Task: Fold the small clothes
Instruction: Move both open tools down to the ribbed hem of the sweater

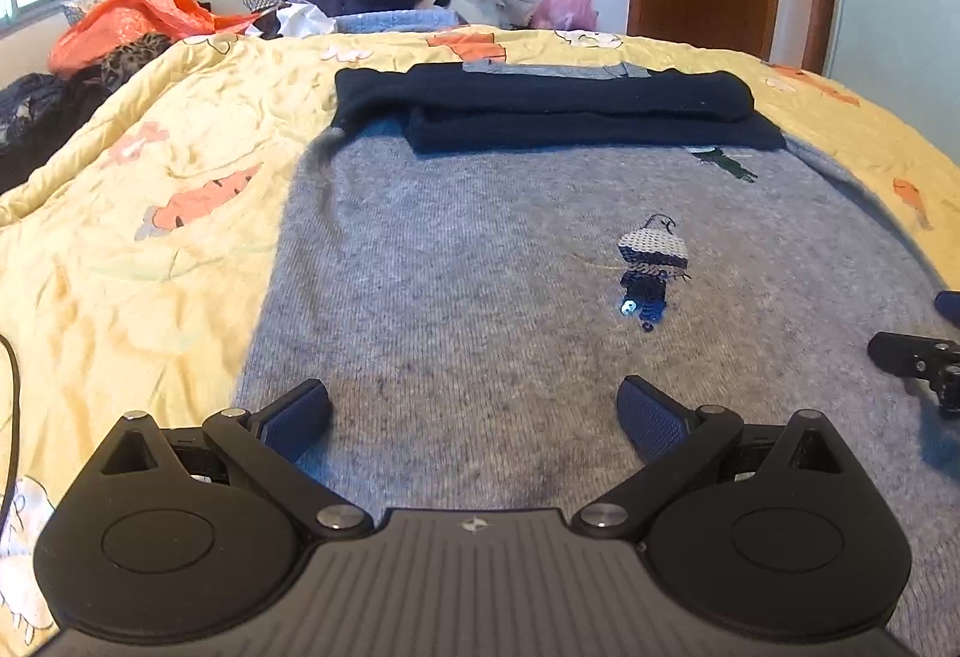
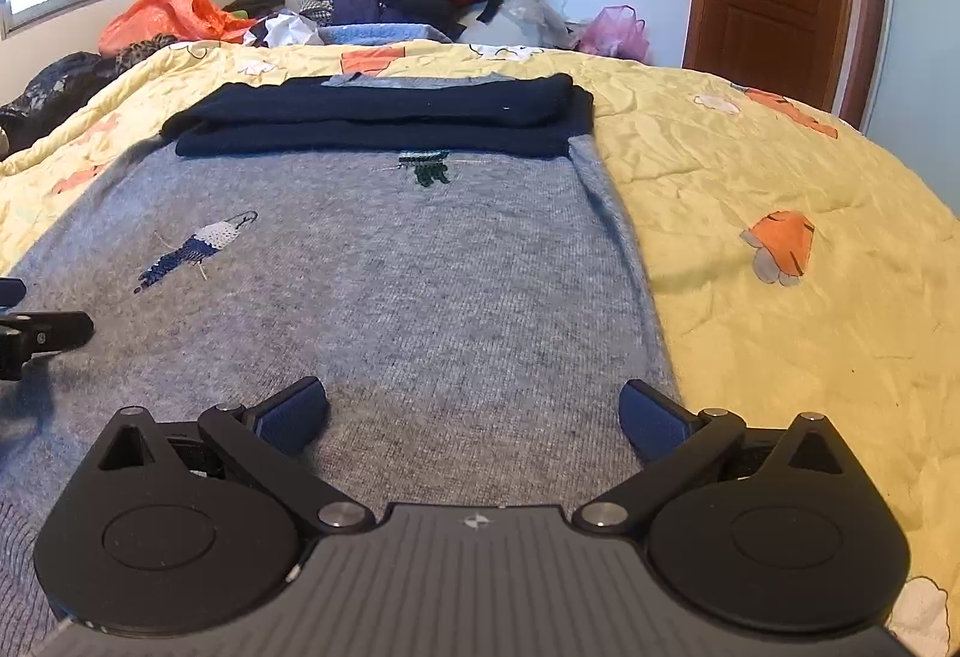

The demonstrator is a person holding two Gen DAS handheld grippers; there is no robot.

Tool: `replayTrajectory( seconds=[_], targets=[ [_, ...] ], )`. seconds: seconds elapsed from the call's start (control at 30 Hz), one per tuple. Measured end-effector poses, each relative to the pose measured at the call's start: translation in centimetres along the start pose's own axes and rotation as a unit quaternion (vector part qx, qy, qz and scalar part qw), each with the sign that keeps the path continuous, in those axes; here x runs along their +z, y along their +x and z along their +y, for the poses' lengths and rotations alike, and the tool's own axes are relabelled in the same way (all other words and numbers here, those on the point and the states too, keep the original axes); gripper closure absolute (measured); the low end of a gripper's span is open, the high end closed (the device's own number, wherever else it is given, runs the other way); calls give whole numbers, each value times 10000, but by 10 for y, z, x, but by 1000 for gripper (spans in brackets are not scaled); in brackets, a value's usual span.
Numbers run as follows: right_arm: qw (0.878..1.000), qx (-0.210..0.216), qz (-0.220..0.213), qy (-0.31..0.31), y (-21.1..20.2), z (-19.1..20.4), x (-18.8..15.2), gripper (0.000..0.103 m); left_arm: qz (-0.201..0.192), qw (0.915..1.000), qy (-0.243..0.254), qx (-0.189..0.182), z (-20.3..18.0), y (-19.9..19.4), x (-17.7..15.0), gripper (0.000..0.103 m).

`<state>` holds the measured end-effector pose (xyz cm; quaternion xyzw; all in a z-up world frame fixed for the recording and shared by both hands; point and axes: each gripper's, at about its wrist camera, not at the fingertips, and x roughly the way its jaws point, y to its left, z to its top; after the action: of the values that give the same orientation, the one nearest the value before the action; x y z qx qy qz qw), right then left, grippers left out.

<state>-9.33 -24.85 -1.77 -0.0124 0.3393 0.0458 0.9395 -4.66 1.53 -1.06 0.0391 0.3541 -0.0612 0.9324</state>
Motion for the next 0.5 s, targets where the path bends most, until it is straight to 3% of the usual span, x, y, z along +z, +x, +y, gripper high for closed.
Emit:
replayTrajectory(
  seconds=[0.13,0.33,0.5],
  targets=[
    [10000,-93,33,0,-9,2,-2,1,65,9997,55,226,-6,-17,-5,0],
    [9993,98,-108,-354,-36,11,-28,0,74,9995,307,-92,-10,-57,-45,0],
    [9998,115,86,-138,-41,4,-20,1,44,9997,233,31,-3,-77,-55,0]
  ],
)
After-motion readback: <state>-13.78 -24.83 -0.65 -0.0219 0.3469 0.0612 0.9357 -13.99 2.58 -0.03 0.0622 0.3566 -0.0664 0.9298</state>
